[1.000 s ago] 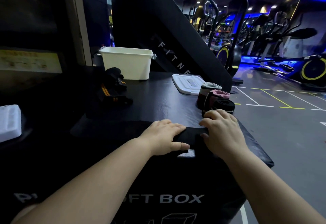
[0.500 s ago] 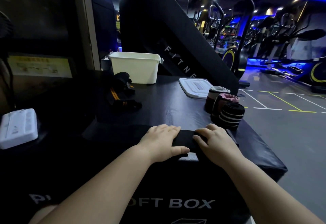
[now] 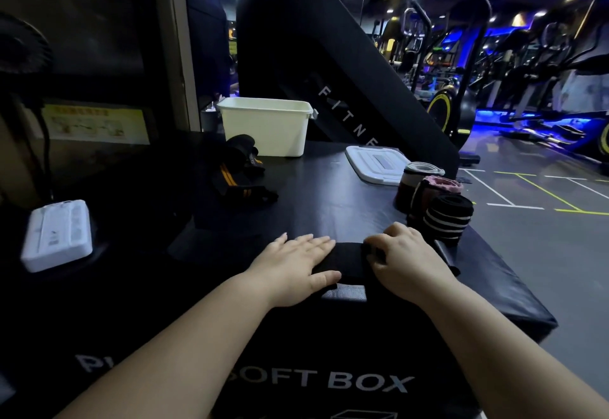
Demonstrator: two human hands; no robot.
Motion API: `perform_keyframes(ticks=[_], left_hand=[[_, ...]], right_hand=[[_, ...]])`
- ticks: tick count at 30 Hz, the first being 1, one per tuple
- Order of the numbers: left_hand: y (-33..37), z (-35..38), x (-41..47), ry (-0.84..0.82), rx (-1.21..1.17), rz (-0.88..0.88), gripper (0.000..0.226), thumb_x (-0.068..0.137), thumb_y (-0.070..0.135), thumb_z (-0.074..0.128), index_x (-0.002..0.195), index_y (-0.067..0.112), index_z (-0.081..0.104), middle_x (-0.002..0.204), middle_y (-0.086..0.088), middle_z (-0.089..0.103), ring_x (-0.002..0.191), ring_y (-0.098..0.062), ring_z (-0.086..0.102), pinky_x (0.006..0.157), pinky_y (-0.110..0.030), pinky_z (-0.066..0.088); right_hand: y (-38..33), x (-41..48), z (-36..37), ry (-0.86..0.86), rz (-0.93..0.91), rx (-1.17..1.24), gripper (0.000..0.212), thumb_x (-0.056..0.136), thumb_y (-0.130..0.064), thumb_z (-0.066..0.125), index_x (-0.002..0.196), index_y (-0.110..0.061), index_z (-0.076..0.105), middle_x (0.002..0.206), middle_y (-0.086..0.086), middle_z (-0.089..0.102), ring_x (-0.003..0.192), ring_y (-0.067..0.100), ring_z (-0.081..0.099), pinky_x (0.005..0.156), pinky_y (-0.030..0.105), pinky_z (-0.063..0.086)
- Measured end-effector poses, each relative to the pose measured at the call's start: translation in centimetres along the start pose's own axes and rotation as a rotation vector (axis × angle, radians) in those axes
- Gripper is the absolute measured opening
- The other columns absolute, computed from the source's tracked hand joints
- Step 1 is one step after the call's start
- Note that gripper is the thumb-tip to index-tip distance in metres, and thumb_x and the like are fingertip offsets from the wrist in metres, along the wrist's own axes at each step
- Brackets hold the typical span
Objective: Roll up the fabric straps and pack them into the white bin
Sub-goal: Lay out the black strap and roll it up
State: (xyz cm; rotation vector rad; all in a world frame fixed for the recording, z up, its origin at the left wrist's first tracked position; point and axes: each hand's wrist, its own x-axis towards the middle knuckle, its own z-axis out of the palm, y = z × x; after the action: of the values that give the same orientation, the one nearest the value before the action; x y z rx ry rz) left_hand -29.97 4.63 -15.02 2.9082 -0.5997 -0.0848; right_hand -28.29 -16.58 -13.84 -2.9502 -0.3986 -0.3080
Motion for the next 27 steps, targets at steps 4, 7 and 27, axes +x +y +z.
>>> perform_keyframes(ticks=[4,7,27], left_hand=[[0.1,0.1,-0.2,0.025,0.018,-0.013,0.066,0.098,0.061,0.028,0.155,0.034,0.009,0.161,0.017,0.008,0.148,-0.003,0.002,0.121,-0.035,-0.002],[0.3,0.0,-0.4,0.041,0.008,-0.024,0.061,0.100,0.057,0.024,0.155,0.033,0.011,0.162,0.016,0.009,0.148,-0.005,0.004,0.121,-0.034,0.000],[-6.8,-0.4,-6.0,0.155,-0.060,-0.386,0.051,0.103,0.048,0.020,0.153,0.039,0.016,0.161,0.018,0.011,0.149,-0.009,0.001,0.120,-0.037,0.001]], right_hand=[[-2.1,0.8,0.8,0.011,-0.115,0.171,0.035,0.096,-0.029,0.053,0.130,-0.024,0.060,0.131,0.001,0.056,0.124,0.021,0.049,0.104,0.027,0.034],[-2.5,0.6,2.0,-0.035,-0.164,0.127,0.041,0.102,-0.035,0.041,0.140,-0.023,0.049,0.144,-0.003,0.049,0.134,0.014,0.041,0.109,0.022,0.023],[-1.9,1.0,1.8,-0.085,-0.125,0.120,0.043,0.101,-0.041,0.042,0.143,-0.030,0.045,0.146,-0.009,0.044,0.136,0.014,0.035,0.110,0.020,0.019]])
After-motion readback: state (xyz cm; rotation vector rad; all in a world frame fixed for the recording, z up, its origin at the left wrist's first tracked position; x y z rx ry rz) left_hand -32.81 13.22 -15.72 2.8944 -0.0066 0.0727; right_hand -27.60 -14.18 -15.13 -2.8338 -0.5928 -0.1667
